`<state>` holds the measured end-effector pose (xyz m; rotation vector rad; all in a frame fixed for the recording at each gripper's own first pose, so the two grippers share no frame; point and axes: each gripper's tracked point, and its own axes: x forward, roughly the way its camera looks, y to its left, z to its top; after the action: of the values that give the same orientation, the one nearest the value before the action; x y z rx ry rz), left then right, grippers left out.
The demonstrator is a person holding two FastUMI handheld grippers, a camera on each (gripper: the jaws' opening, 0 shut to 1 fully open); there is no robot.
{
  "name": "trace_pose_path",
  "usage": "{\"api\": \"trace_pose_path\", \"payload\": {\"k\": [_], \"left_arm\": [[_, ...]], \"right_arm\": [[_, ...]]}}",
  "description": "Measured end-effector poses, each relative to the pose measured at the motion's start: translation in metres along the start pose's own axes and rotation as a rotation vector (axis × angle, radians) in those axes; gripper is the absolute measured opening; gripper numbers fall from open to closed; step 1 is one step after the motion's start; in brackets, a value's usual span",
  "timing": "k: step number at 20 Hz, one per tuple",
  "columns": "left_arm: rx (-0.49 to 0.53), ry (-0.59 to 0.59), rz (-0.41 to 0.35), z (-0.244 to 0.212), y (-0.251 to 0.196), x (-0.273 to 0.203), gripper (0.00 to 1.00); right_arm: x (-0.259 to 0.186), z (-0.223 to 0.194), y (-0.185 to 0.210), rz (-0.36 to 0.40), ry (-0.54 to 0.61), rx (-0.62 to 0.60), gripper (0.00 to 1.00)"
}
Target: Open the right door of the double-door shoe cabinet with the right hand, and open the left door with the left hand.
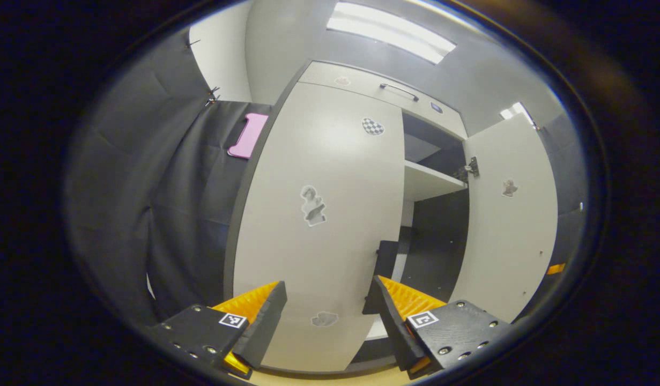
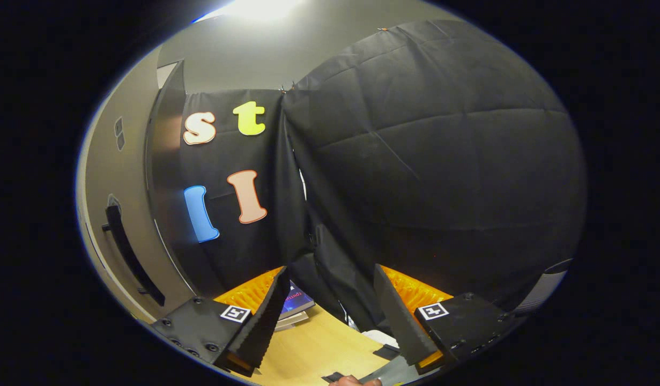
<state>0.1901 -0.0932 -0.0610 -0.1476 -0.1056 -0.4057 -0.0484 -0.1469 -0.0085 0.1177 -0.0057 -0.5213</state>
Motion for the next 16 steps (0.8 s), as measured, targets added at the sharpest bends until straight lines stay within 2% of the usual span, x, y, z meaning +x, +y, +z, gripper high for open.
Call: {"api": "trace_pose_path", "payload": {"k": [4, 7, 8, 14, 15, 16], "left_arm": [[0.029, 0.026, 0.039, -0.006, -0.026, 0.025, 0.92], [0.016, 0.054, 0.051, -0.015, -0.044, 0.044, 0.92], [0.021, 0.057, 0.063, -0.017, -0.048, 0.051, 0.89], [0.07, 0.074, 0.103, -0.023, -0.069, 0.082, 0.89], [0.08, 0.071, 0.104, -0.022, -0.072, 0.085, 0.86], [0.095, 0.069, 0.123, -0.023, -0.071, 0.089, 0.75]], "right_arm": [[0.044, 0.0, 0.011, 0.055, -0.009, -0.037, 0.98], [0.071, -0.004, 0.005, 0.058, -0.002, -0.079, 0.98], [0.079, -0.004, 0.003, 0.059, -0.011, -0.077, 0.98], [0.122, -0.019, -0.001, 0.14, 0.031, -0.047, 0.98], [0.127, -0.022, -0.001, 0.151, 0.043, -0.041, 0.98], [0.131, -0.025, -0.002, 0.161, 0.053, -0.035, 0.92]]}}
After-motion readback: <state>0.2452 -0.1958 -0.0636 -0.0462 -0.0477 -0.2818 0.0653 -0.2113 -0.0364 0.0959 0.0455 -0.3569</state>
